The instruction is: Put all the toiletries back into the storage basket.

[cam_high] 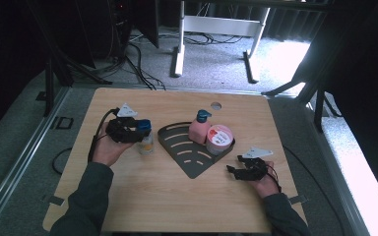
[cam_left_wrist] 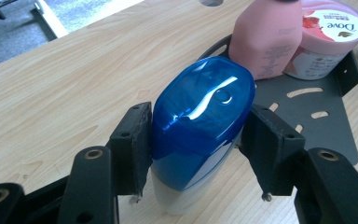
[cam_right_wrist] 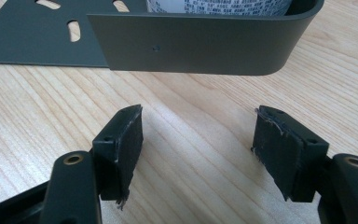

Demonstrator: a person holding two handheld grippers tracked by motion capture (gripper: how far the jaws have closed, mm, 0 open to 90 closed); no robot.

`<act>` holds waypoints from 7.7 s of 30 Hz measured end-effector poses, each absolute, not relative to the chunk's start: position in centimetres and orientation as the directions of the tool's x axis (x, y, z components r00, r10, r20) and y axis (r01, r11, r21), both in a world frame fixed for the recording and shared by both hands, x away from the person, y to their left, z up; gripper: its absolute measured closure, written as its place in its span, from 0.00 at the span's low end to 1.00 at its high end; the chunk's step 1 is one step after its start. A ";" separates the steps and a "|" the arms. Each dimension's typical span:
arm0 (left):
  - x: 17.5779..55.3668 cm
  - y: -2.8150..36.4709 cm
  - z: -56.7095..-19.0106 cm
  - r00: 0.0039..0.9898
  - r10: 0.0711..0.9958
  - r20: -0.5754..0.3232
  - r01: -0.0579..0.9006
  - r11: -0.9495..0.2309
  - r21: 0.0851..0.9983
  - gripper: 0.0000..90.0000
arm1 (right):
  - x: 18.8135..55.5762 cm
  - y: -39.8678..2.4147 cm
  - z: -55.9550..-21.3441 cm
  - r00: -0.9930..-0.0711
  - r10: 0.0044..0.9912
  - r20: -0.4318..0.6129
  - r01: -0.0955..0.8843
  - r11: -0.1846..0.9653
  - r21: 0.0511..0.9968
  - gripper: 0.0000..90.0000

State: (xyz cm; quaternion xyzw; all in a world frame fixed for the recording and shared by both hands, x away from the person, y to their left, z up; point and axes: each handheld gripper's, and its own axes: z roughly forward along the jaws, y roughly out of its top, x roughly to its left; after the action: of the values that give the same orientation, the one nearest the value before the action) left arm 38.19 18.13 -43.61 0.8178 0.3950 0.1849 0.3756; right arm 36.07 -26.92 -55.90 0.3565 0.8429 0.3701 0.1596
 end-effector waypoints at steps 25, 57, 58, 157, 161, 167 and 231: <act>38.5 16.4 -43.0 0.614 0.787 0.058 0.536 -0.470 0.701 0.57 | 36.0 -26.9 -55.9 -0.696 0.718 -0.005 0.482 0.473 0.738 0.36; 40.0 15.4 -43.1 0.625 0.777 0.072 0.581 -0.525 0.622 0.54 | 36.1 -26.9 -55.9 -0.698 0.716 -0.006 0.480 0.474 0.738 0.36; 40.0 15.3 -43.1 0.627 0.776 0.075 0.580 -0.528 0.620 0.54 | 36.1 -26.9 -55.9 -0.698 0.716 -0.006 0.480 0.474 0.738 0.36; 42.9 13.2 -45.4 0.694 0.718 0.047 0.669 -0.668 0.326 0.61 | 36.0 -26.9 -55.9 -0.700 0.714 -0.005 0.480 0.475 0.738 0.36; 42.9 13.4 -45.4 0.691 0.722 0.038 0.674 -0.663 0.326 0.61 | 36.0 -26.9 -55.9 -0.700 0.714 -0.005 0.480 0.475 0.738 0.36; 42.9 13.5 -45.3 0.684 0.728 0.049 0.679 -0.660 0.321 0.61 | 36.0 -26.9 -55.9 -0.700 0.714 -0.005 0.480 0.475 0.738 0.36; 41.8 13.7 -41.8 0.691 0.718 0.083 0.633 -0.656 0.411 0.61 | 36.0 -26.9 -55.9 -0.700 0.714 -0.007 0.478 0.476 0.738 0.36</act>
State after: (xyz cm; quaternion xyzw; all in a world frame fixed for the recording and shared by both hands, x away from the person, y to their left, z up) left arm 41.78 13.71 -41.77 0.9020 0.3746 0.1201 0.1779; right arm 36.05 -26.89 -55.90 0.3528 0.8442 0.3709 0.1592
